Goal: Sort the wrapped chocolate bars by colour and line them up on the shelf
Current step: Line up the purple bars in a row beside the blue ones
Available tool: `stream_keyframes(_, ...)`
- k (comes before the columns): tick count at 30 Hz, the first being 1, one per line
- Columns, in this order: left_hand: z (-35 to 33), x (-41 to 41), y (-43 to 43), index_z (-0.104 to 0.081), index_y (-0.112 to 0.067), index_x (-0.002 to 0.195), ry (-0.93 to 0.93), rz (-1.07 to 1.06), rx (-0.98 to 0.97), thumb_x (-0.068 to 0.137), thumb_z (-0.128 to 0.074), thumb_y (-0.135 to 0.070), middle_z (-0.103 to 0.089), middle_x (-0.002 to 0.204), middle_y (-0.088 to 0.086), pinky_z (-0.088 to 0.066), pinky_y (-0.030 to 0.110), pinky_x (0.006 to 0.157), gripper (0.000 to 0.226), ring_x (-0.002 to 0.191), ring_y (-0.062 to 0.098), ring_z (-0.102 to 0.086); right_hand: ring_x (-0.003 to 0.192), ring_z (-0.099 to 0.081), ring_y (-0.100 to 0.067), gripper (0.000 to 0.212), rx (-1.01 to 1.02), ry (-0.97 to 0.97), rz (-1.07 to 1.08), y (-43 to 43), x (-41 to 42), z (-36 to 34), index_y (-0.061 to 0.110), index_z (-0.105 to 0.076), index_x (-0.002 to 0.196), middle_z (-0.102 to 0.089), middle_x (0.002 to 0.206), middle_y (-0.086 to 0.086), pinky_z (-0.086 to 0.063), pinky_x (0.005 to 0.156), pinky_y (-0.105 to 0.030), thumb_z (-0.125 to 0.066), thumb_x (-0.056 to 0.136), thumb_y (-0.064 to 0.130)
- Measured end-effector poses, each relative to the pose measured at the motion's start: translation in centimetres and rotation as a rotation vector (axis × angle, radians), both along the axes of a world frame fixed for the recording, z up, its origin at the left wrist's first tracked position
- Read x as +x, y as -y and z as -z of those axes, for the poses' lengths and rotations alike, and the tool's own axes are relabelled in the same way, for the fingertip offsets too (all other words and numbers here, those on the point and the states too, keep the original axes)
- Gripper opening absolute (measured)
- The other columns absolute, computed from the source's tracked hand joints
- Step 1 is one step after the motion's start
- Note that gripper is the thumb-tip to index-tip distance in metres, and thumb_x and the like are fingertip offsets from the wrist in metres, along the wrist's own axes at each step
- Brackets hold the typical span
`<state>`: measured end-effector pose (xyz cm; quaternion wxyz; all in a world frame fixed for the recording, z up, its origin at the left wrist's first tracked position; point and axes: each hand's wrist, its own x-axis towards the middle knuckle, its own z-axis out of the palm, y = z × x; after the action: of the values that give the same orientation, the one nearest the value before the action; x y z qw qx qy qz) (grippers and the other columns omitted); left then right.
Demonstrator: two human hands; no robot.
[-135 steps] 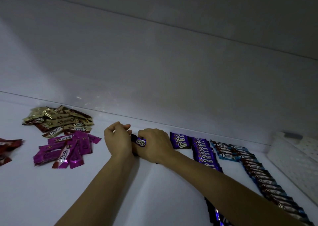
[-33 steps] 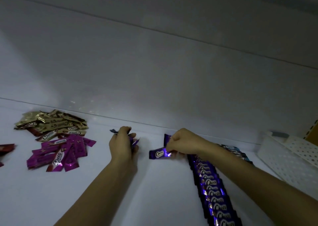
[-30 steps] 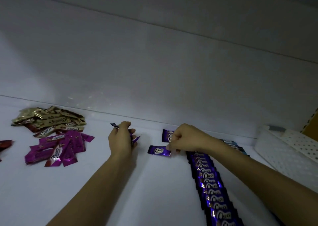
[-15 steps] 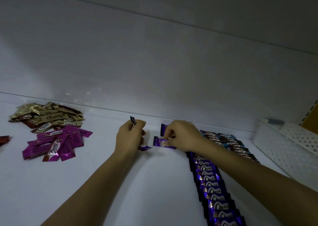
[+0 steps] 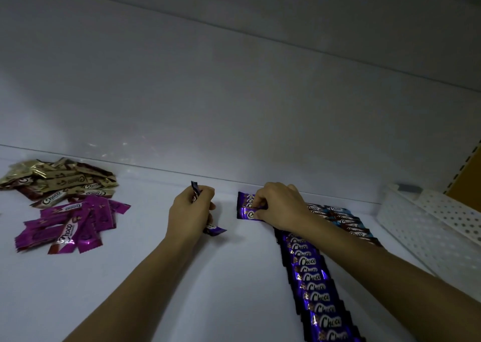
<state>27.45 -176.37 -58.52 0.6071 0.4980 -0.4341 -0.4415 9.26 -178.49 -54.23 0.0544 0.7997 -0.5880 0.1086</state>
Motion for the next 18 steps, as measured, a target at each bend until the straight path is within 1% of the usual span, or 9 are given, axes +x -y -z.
stream_keyframes(4, -0.1, 0.0, 0.0, -0.063, -0.021, 0.083, -0.012, -0.002, 0.005, 0.091, -0.055, -0.024, -0.061, 0.07, 0.0, -0.043, 0.025, 0.05, 0.012, 0.041, 0.008, -0.051, 0.1, -0.052, -0.017, 0.017, -0.017, -0.001, -0.003, 0.3, -0.1, 0.3, 0.024, -0.069, 0.1, -0.057, 0.102, 0.002, -0.029, 0.087, -0.03, -0.068, 0.083, 0.027)
stream_keyframes(7, 0.0, 0.0, -0.1, -0.061, -0.021, 0.082, 0.017, 0.001, 0.005, 0.092, -0.055, -0.024, -0.062, 0.072, 0.0, -0.044, 0.023, 0.049, 0.012, 0.041, 0.006, -0.052, 0.101, -0.05, -0.016, 0.016, -0.026, 0.013, -0.007, 0.4, -0.1, 0.5, 0.023, -0.066, 0.098, -0.055, 0.103, 0.002, -0.03, 0.087, -0.029, -0.067, 0.082, 0.024)
stream_keyframes(9, 0.0, -0.1, -0.1, -0.06, -0.022, 0.083, 0.043, 0.001, -0.004, 0.093, -0.054, -0.025, -0.062, 0.074, 0.001, -0.044, 0.019, 0.047, 0.012, 0.041, 0.003, -0.053, 0.099, -0.05, -0.015, 0.019, -0.058, 0.065, -0.039, 0.3, 0.0, 0.7, 0.022, -0.062, 0.098, -0.053, 0.1, 0.005, -0.033, 0.088, -0.029, -0.065, 0.08, 0.019)
stream_keyframes(11, -0.1, -0.1, -0.2, -0.06, -0.022, 0.084, 0.061, 0.003, -0.009, 0.093, -0.053, -0.025, -0.062, 0.076, 0.001, -0.044, 0.018, 0.047, 0.012, 0.042, 0.002, -0.054, 0.091, -0.052, -0.011, 0.025, -0.03, 0.202, -0.148, -0.2, 0.4, 0.7, 0.022, -0.059, 0.101, -0.055, 0.097, 0.009, -0.04, 0.086, -0.03, -0.067, 0.077, 0.018)
stream_keyframes(12, -0.2, -0.1, -0.2, -0.06, -0.022, 0.084, 0.065, 0.003, -0.008, 0.093, -0.053, -0.024, -0.063, 0.076, 0.001, -0.045, 0.019, 0.049, 0.012, 0.043, 0.002, -0.055, 0.085, -0.055, -0.008, 0.031, 0.022, 0.263, -0.231, -0.7, 0.8, 0.6, 0.024, -0.057, 0.104, -0.056, 0.097, 0.011, -0.044, 0.083, -0.028, -0.07, 0.076, 0.022)
stream_keyframes(14, -0.4, -0.1, -0.3, -0.059, -0.016, 0.08, 0.069, 0.005, -0.005, 0.092, -0.053, -0.022, -0.062, 0.073, 0.002, -0.046, 0.025, 0.056, 0.015, 0.05, 0.01, -0.057, 0.079, -0.057, -0.005, 0.042, 0.107, 0.28, -0.383, -1.8, 1.9, 0.5, 0.032, -0.053, 0.109, -0.058, 0.097, 0.016, -0.048, 0.074, -0.025, -0.075, 0.073, 0.034)
stream_keyframes(15, -0.4, -0.1, -0.3, -0.055, -0.011, 0.075, 0.082, 0.013, -0.009, 0.091, -0.053, -0.02, -0.059, 0.069, 0.003, -0.044, 0.028, 0.06, 0.019, 0.056, 0.016, -0.054, 0.079, -0.058, -0.004, 0.042, 0.109, 0.28, -0.443, -2.3, 2.5, 0.6, 0.034, -0.054, 0.108, -0.059, 0.096, 0.016, -0.049, 0.072, -0.026, -0.076, 0.072, 0.036)
stream_keyframes(16, -0.4, -0.1, -0.4, -0.05, -0.009, 0.071, 0.098, 0.026, -0.013, 0.09, -0.052, -0.018, -0.054, 0.065, 0.004, -0.041, 0.03, 0.062, 0.021, 0.06, 0.02, -0.049, 0.079, -0.058, -0.004, 0.038, 0.084, 0.304, -0.495, -2.6, 3.0, 0.8, 0.031, -0.057, 0.106, -0.06, 0.095, 0.014, -0.05, 0.072, -0.029, -0.077, 0.073, 0.033)
stream_keyframes(18, -0.4, -0.2, -0.5, -0.051, -0.006, 0.07, 0.103, 0.043, -0.005, 0.089, -0.051, -0.018, -0.049, 0.06, 0.005, -0.038, 0.031, 0.06, 0.022, 0.063, 0.021, -0.045, 0.079, -0.059, -0.006, 0.023, 0.031, 0.423, -0.554, -2.9, 3.9, 0.9, 0.02, -0.066, 0.096, -0.064, 0.092, 0.005, -0.05, 0.073, -0.034, -0.075, 0.075, 0.018)
